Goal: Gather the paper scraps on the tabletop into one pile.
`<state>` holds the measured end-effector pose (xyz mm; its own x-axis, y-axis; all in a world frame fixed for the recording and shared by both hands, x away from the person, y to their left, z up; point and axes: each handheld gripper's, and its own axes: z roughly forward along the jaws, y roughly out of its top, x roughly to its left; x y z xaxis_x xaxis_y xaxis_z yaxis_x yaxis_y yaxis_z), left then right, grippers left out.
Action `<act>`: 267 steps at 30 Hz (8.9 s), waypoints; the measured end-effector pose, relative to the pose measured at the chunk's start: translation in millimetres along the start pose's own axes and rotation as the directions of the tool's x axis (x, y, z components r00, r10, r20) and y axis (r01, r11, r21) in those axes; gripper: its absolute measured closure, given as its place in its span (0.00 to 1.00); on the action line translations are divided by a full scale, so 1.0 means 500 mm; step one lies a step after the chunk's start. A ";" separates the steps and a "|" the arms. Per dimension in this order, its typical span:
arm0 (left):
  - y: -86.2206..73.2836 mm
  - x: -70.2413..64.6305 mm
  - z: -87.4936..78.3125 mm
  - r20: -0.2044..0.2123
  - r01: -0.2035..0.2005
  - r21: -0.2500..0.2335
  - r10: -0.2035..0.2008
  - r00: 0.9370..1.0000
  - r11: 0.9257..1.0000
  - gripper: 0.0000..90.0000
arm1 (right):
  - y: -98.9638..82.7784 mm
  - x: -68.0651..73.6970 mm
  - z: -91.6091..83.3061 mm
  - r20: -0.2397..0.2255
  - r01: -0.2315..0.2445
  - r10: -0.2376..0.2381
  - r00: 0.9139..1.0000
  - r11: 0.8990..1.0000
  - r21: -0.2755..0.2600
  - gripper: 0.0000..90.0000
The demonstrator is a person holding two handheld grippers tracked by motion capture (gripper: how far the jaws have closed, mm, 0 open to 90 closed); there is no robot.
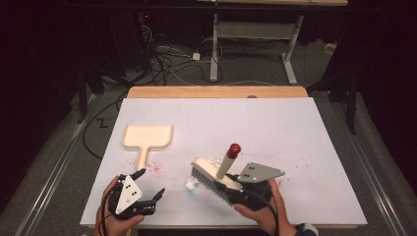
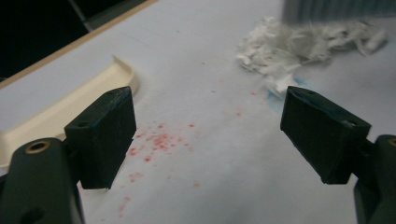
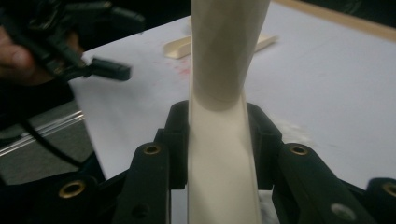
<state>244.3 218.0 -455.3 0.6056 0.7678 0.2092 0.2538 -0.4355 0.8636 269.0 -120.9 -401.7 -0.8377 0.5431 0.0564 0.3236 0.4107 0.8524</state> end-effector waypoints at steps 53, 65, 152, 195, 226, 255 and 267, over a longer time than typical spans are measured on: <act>-0.002 -0.033 0.037 0.100 -0.077 0.086 0.068 0.993 0.993 0.19 | -0.133 -0.109 -0.168 0.029 0.160 -0.168 0.985 0.970 0.181 0.76; -0.004 -0.032 0.038 0.110 -0.078 0.085 0.068 0.992 0.993 0.19 | -0.067 -0.101 -0.059 0.018 0.253 -0.258 0.966 0.958 0.134 0.76; 0.001 -0.049 0.053 0.136 -0.137 0.123 0.120 0.983 0.983 0.20 | -0.140 -0.094 -0.189 0.240 0.007 -0.056 0.969 0.980 0.200 0.76; -0.005 -0.032 0.037 0.081 -0.115 0.127 0.105 0.991 0.985 0.20 | -0.111 -0.163 -0.223 0.114 0.028 -0.056 0.992 0.971 0.237 0.75; -0.008 -0.047 0.051 0.120 -0.153 0.169 0.134 0.984 0.974 0.20 | -0.097 -0.322 -0.174 0.159 -0.033 -0.020 0.987 0.946 0.324 0.63; -0.008 -0.051 0.058 0.140 -0.150 0.170 0.127 0.982 0.974 0.20 | -0.068 -0.432 -0.134 0.220 0.050 -0.163 0.962 0.894 0.445 0.49; -0.008 -0.050 0.057 0.138 -0.150 0.169 0.127 0.982 0.974 0.20 | -0.058 -0.396 -0.144 0.344 0.035 -0.115 0.932 0.972 0.233 0.35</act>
<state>249.5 187.2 -477.0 0.7309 0.6342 0.2519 0.2844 -0.6187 0.7324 393.9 -292.9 -400.1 -0.6671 0.7104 -0.2243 0.3879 0.5883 0.7096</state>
